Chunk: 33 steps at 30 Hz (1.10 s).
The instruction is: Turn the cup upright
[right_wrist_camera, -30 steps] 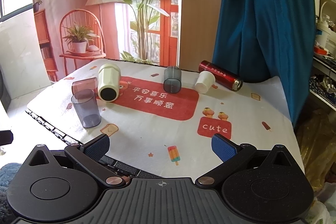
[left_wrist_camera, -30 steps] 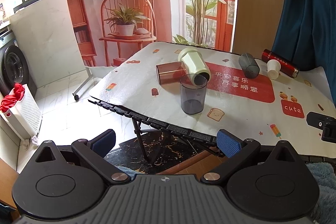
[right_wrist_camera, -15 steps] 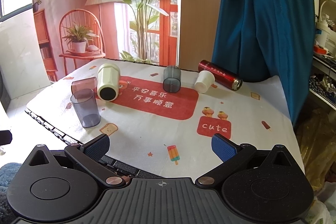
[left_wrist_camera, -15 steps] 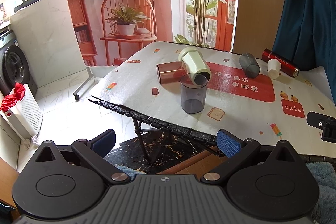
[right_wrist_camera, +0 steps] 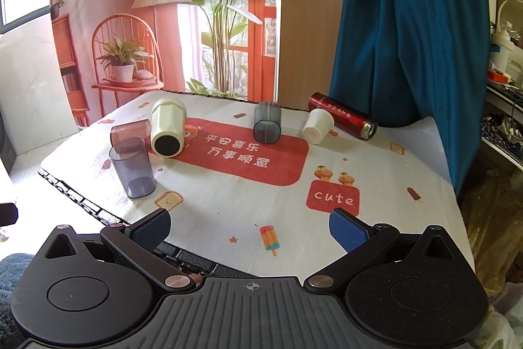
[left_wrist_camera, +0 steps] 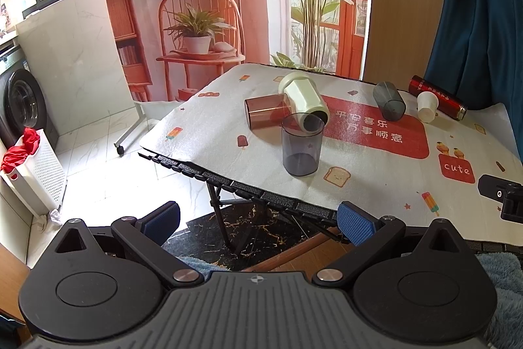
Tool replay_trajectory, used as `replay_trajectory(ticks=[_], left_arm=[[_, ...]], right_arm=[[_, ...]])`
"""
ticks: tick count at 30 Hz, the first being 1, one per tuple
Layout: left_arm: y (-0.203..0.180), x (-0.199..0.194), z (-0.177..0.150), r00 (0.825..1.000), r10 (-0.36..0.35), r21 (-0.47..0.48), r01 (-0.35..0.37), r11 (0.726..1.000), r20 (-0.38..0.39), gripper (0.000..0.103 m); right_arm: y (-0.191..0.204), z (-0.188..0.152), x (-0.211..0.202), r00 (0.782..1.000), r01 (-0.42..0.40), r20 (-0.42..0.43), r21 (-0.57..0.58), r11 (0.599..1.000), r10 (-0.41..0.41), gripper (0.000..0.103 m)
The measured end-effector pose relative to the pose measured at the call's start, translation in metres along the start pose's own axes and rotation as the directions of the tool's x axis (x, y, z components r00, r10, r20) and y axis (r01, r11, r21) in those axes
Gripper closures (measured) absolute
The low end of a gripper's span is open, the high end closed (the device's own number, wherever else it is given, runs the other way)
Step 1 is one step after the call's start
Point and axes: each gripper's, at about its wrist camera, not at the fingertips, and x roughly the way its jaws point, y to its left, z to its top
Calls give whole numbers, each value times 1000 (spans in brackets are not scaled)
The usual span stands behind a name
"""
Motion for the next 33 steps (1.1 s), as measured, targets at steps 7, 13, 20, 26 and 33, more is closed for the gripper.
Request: replay_trajectory(ticks=[7,13,20,26,33], left_arm=[[2,0,-1,1000,6,-8,-6,1000,-1,0],[3,0,-2,1000,8,-10,-8,1000,-3,0],[3,0,-2,1000,9,-12,-9,1000,-5,0],[3,0,-2,1000,9,-15,-9,1000,-6,0],[3,-1,-1,1000,8,-14,-8,1000,-4,0]], right_arm=[[0,0,0,1000,0,0,1,1000,0,0],[0,0,0,1000,-1,0,0,1000,1,0],[0,0,0,1000,-1,-1,0,1000,1,0],[0,0,0,1000,0,0,0,1000,0,0],[0,0,0,1000,0,0,0,1000,0,0]])
